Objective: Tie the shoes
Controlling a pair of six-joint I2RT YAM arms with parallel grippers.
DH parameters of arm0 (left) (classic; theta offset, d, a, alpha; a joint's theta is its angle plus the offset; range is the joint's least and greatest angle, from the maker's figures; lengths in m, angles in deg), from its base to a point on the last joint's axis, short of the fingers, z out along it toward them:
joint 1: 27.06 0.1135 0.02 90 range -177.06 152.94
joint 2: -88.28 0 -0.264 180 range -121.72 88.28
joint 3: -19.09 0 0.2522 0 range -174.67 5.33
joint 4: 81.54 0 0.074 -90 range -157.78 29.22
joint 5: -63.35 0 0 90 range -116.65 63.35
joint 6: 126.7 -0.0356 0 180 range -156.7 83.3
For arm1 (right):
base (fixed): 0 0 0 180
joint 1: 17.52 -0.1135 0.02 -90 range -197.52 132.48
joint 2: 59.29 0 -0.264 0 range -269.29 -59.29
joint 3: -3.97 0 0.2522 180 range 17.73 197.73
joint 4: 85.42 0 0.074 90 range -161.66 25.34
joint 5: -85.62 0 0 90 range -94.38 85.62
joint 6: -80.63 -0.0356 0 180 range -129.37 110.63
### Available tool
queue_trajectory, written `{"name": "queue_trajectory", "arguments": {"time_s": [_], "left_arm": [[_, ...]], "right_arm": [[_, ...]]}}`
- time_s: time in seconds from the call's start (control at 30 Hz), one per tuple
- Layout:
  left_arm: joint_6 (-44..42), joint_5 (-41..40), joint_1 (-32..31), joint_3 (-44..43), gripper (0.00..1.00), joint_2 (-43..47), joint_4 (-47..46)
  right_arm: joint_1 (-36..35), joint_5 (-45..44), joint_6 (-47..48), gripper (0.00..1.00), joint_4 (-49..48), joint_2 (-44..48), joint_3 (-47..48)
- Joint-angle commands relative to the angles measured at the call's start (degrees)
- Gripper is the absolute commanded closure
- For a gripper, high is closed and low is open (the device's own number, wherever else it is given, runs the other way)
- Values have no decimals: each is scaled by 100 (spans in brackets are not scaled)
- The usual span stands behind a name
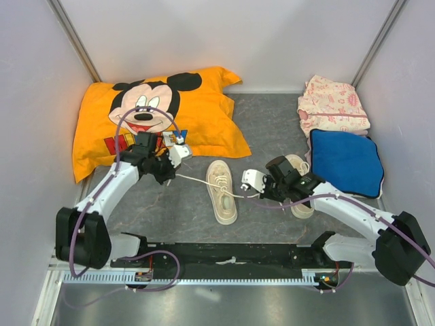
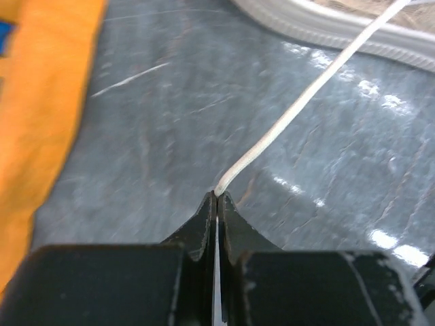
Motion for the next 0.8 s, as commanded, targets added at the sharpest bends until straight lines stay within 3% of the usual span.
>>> {"name": "queue_trajectory", "arguments": {"time_s": [0.0,0.2,0.43,0.63,0.77], "left_arm": [[-544,-148,435,-48,98,466,346],[-352,-456,971,-126,98,247,-56],[105,-728,1480,-671,99,-351,-383],[1,-465,1482,-865,98,-491,-182],[-219,-746,1534,-769,98,-500,-163]], "right_arm": [[217,-17,462,100,377,282,-188],[622,62,867,100,650,554,-311],[622,606,780,100,755,441,-118],[604,810,771,100,764,273,-48],[604,634,1060,100,983,264,-135]]}}
